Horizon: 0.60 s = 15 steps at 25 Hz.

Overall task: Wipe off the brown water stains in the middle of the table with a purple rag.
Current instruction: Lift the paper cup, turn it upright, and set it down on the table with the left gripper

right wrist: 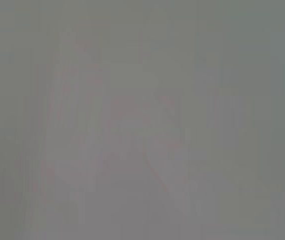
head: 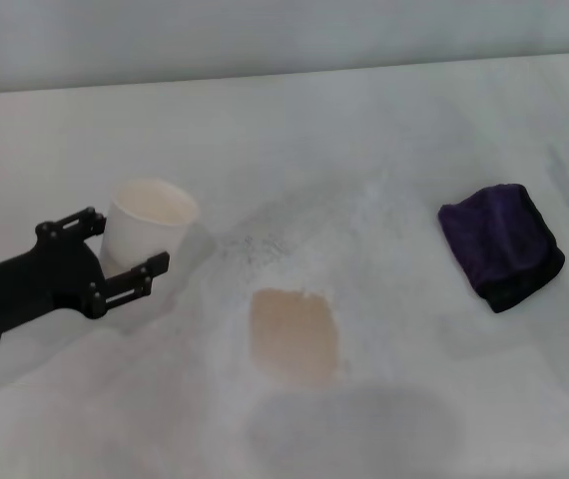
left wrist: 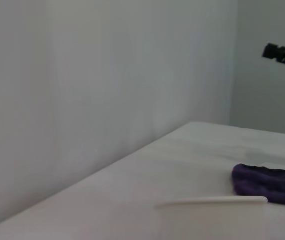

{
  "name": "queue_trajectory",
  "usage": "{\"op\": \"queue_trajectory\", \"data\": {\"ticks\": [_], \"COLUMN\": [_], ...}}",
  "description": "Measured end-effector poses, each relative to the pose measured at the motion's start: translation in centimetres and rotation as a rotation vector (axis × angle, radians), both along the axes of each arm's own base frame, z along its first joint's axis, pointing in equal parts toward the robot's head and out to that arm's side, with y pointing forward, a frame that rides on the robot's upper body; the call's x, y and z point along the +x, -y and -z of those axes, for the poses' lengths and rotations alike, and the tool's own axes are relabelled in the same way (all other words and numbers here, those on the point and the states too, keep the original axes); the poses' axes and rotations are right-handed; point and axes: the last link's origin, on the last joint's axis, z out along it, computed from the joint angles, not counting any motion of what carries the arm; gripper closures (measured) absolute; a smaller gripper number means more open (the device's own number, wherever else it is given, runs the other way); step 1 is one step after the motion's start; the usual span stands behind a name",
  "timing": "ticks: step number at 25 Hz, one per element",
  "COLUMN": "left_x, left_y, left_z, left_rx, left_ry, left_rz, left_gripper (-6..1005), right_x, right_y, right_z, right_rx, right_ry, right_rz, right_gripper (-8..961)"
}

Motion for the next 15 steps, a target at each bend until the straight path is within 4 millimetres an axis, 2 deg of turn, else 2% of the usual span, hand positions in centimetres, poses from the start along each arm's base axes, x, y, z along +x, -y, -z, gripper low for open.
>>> {"op": "queue_trajectory", "data": {"ticks": [15], "left_x": [-3.1], "left_y": [1.9], "left_z": [1.7], "left_rx": [0.08], "left_ry": [-0.029], "left_rz": [-0.095], "left_gripper": [273], "right_x": [0.4], "right_y": [0.0], "right_z": [0.5], "right_rx": [-0.024], "right_ry": [-0.001], "right_rz": [0.029], "right_gripper": [210]}}
